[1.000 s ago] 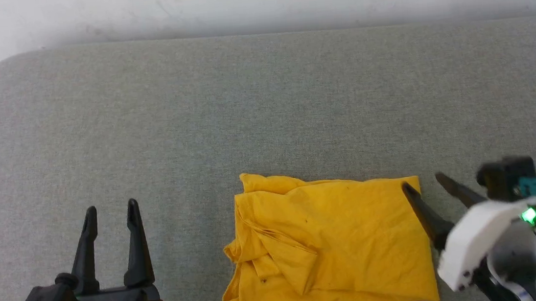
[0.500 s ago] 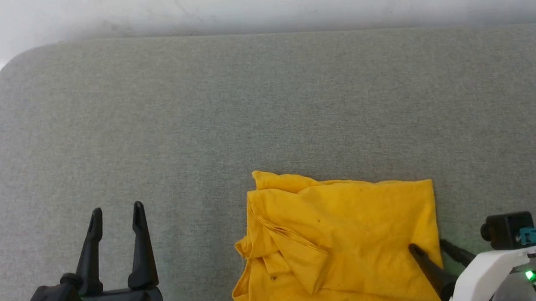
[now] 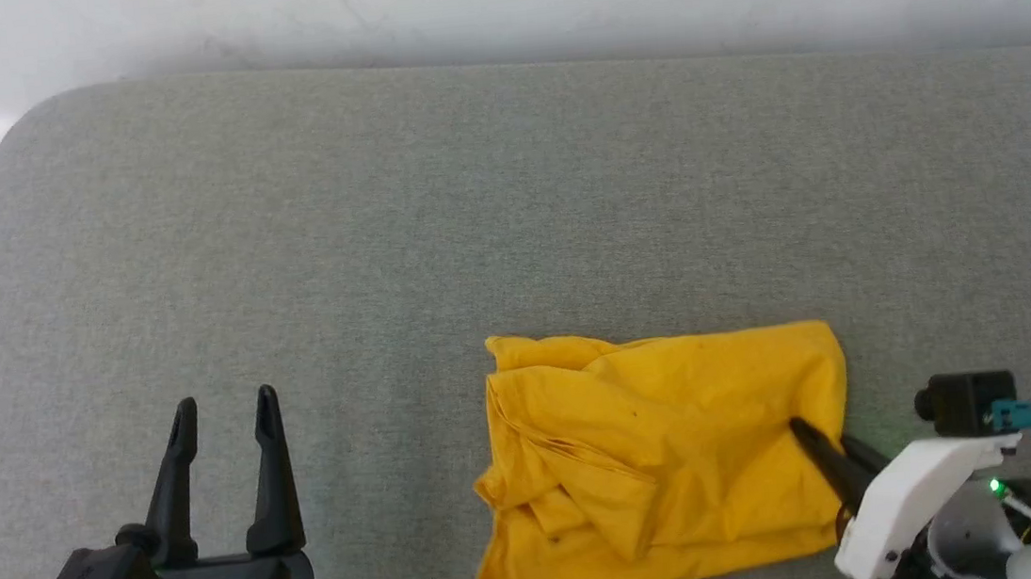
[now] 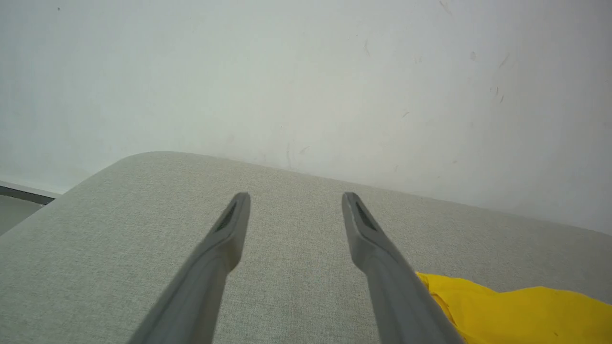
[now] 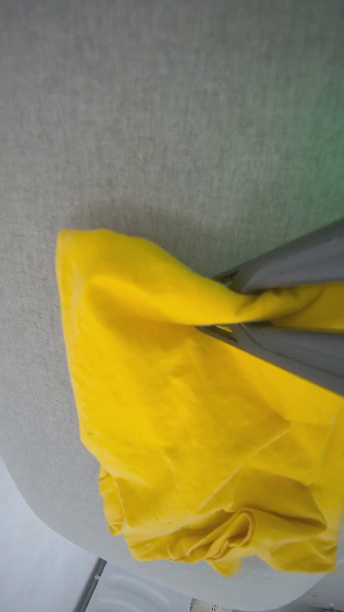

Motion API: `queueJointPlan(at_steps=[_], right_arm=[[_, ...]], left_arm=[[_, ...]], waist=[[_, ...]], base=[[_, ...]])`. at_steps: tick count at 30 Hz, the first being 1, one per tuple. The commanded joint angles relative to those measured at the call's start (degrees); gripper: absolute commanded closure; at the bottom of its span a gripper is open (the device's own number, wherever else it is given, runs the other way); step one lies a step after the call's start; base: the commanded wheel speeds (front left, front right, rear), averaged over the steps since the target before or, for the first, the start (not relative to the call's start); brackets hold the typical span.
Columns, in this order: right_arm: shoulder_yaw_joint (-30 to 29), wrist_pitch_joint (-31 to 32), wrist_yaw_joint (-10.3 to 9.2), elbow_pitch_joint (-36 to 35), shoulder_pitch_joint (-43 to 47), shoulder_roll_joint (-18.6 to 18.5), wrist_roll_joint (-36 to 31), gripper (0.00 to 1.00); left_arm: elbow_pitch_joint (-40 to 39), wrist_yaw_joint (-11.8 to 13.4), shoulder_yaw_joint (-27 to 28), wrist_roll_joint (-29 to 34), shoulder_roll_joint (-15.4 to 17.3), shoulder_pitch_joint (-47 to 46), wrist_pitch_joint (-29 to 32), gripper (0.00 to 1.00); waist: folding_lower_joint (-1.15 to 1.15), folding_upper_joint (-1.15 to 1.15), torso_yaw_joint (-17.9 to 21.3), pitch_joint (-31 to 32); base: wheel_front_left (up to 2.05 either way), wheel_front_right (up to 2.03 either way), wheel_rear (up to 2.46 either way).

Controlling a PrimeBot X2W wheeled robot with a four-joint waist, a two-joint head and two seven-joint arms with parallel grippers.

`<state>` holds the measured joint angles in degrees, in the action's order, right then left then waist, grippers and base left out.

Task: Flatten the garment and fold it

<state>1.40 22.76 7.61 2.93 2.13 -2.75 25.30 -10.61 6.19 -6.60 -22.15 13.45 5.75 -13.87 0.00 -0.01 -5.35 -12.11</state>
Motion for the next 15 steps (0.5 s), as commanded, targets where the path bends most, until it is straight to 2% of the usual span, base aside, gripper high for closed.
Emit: queueJointPlan(at_steps=[1, 10, 15], right_arm=[[-1.25, -1.09, -0.12, 0.93, -2.29, -0.13, -0.02, 1.00], [-8.99, -0.24, -0.12, 1.90, -10.75, -0.13, -6.05, 1.00], [-13.07, 3.95, -0.12, -0.69, -14.63, -0.18, -13.81, 1.00]], left_arm=[[-0.44, 0.34, 0.05, 0.42, 0.43, -0.39, 0.12, 0.00], [-1.57, 0.52, -0.04, 0.77, 1.42, -1.08, 0.81, 0.00], [-2.40, 0.59, -0.15, 1.24, 2.18, -1.91, 1.41, 0.00]], waist=[[0.00, 0.01, 1.15, -0.05], [0.00, 0.01, 6.31, -1.32], [0.00, 0.01, 9.34, -2.58]], base=[[0.00, 0.00, 0.00], [0.00, 0.00, 0.00], [0.00, 0.00, 0.00]])
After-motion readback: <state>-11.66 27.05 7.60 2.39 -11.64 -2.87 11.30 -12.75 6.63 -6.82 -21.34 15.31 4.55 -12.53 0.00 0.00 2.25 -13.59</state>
